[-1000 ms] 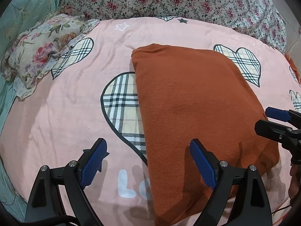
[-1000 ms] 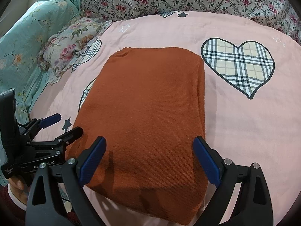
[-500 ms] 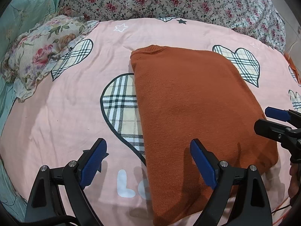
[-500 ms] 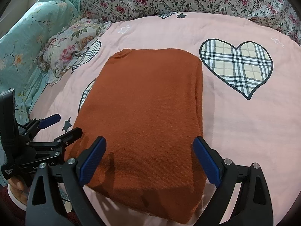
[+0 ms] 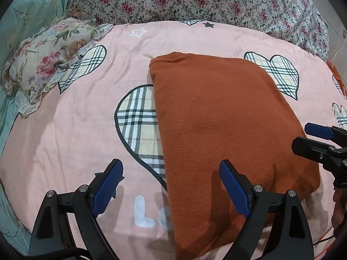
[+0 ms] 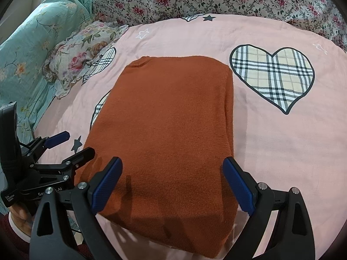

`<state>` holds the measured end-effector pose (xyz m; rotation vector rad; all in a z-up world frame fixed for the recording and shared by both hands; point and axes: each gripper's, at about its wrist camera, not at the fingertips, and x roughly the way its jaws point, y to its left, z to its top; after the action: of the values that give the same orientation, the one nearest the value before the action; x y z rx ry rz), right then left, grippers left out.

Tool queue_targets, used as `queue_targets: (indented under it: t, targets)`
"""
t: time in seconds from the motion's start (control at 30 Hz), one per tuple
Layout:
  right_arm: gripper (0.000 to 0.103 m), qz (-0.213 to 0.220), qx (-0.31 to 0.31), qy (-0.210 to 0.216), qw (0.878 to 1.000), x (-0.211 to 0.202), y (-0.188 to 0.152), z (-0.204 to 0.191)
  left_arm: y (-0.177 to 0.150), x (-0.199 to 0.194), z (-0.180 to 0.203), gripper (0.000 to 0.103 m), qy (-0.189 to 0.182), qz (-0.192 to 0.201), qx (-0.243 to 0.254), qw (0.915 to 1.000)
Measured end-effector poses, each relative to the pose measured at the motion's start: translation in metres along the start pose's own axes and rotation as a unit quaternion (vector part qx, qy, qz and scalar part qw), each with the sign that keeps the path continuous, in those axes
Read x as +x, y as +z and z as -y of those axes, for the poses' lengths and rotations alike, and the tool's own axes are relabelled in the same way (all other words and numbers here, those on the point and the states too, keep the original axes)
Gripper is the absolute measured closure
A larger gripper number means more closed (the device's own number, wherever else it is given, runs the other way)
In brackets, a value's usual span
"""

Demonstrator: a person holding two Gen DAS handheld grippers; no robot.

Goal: Fold small clothes

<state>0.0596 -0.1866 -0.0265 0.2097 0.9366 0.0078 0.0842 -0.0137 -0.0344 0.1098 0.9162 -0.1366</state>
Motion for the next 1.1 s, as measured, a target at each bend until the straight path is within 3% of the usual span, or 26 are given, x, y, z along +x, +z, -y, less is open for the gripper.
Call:
queue_targets:
  t: [1.1]
  targets:
    - [0.009,0.001,0.000,-0.002,1.000,-0.0010,-0.0018,-0.0032,-0.0003,-0.0007,0.0021,0.012,0.000,0.001,0.000,1.0000]
